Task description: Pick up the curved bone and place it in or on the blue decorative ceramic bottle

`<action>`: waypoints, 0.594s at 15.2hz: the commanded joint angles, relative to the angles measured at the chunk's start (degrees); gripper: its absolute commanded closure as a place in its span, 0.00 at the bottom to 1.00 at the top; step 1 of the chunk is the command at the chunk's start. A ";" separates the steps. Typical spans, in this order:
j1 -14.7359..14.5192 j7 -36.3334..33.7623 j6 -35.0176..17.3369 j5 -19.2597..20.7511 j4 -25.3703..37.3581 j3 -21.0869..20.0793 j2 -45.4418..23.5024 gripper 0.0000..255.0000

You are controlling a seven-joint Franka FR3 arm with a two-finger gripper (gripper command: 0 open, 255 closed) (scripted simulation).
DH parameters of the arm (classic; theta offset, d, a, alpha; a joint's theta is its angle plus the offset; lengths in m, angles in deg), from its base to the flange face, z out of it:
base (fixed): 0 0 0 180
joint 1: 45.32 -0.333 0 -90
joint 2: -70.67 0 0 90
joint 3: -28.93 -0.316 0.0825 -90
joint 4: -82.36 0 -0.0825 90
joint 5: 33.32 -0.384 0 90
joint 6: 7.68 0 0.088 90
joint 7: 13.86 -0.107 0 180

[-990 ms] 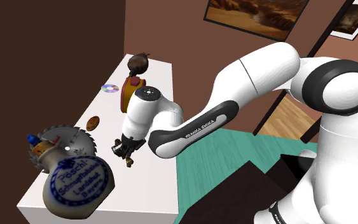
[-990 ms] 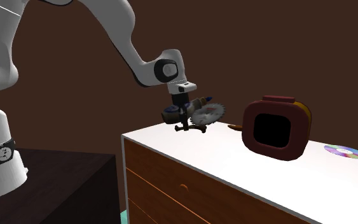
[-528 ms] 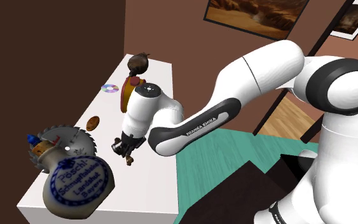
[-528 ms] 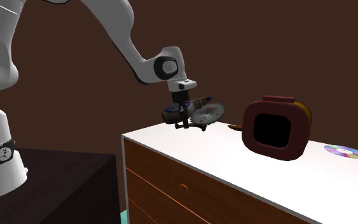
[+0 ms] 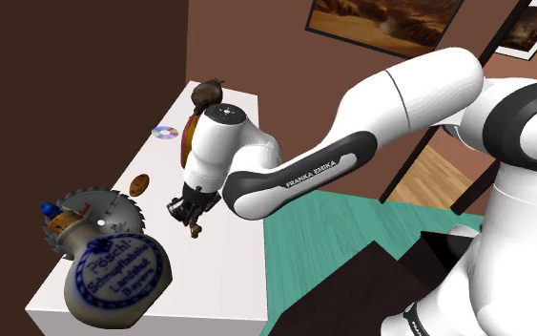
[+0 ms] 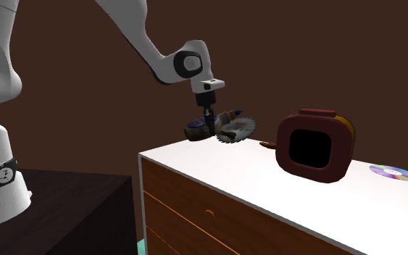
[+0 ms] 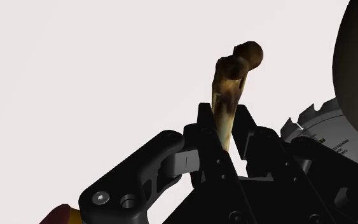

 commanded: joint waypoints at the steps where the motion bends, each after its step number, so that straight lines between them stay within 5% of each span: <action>1: 0.35 0.58 1.07 -0.82 0.02 -0.51 1.13 1.00; 9: 1.44 2.93 5.79 -3.88 1.51 -2.06 4.77 1.00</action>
